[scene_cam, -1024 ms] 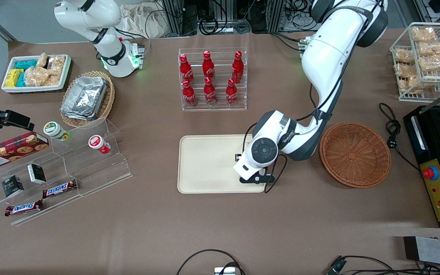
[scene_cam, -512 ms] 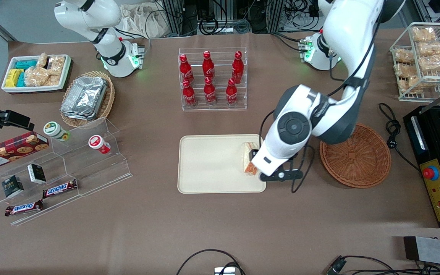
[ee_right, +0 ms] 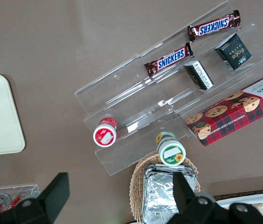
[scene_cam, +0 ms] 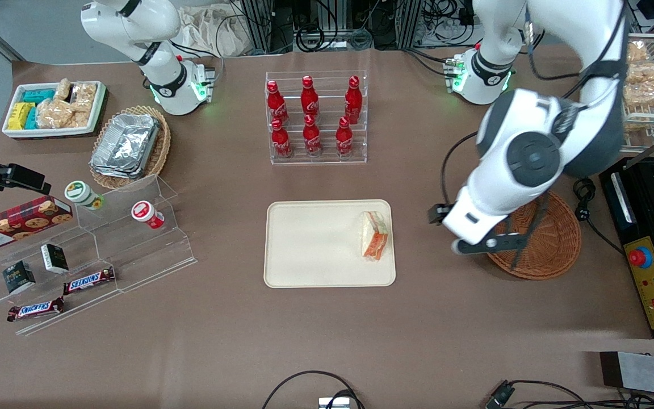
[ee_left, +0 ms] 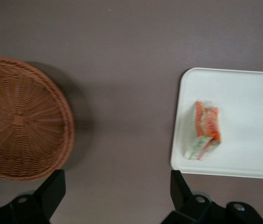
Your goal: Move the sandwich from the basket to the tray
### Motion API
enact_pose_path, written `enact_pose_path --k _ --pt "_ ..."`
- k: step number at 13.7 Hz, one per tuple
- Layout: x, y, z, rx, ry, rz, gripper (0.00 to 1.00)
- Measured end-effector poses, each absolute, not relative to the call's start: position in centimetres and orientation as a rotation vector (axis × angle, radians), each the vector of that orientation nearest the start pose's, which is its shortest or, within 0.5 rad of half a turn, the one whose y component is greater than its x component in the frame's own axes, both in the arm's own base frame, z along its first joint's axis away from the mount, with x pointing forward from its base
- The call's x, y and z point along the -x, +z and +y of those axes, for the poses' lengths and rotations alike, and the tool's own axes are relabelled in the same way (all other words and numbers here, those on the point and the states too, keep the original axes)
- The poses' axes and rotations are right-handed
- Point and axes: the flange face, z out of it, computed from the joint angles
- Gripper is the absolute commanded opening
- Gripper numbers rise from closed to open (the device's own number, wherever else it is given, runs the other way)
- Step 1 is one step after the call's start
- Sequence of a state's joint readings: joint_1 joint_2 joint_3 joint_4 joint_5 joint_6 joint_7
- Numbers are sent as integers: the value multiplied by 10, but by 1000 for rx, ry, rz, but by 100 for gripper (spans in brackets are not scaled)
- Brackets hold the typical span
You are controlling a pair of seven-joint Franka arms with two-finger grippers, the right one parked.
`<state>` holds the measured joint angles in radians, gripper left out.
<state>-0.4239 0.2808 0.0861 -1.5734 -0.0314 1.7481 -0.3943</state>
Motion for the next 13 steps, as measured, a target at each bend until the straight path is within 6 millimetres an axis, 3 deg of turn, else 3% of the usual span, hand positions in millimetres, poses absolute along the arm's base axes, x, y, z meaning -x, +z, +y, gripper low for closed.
enact_pose_path --k 3,6,9,13 --pt "-579 486 -144 3114 166 -27 99" --pt "-577 494 -69 3119 210 45 100" --pt "-578 502 -41 3114 259 191 100" --pt "-595 509 -30 3110 300 243 100"
